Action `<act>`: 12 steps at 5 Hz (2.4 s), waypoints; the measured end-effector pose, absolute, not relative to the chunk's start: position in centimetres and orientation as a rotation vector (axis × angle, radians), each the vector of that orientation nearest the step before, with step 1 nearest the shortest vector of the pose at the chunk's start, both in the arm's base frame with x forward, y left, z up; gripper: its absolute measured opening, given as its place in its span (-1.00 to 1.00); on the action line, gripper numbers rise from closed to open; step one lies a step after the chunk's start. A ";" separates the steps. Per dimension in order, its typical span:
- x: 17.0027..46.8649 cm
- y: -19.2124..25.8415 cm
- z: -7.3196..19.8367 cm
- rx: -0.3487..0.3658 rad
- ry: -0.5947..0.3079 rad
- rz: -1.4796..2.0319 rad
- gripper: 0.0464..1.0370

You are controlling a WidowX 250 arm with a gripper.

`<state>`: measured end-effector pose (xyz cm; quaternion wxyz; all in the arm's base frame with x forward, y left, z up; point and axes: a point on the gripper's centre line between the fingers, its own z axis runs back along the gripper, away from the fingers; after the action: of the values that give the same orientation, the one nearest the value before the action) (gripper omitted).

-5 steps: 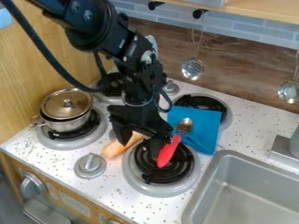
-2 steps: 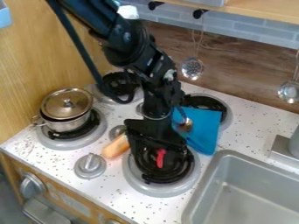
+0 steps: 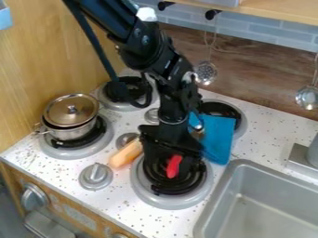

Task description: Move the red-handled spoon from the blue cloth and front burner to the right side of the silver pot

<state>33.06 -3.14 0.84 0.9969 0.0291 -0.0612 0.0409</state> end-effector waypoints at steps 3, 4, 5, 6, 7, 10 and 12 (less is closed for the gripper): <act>33.7 -4.1 0.2 -0.010 -0.131 0.064 0.31; 33.5 -3.4 -0.1 0.005 -0.144 0.079 -0.17; 33.5 -3.0 -0.2 0.030 -0.159 0.080 -0.20; 33.3 -2.4 -0.2 0.065 -0.179 0.061 -0.20; 32.7 -1.6 0.8 0.062 -0.185 0.072 -0.20; 33.4 0.5 6.6 -0.004 -0.328 0.145 -0.20; 34.2 3.5 7.7 0.010 -0.358 0.194 -0.21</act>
<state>34.23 3.49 7.71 0.9793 0.0051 -0.1778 0.0962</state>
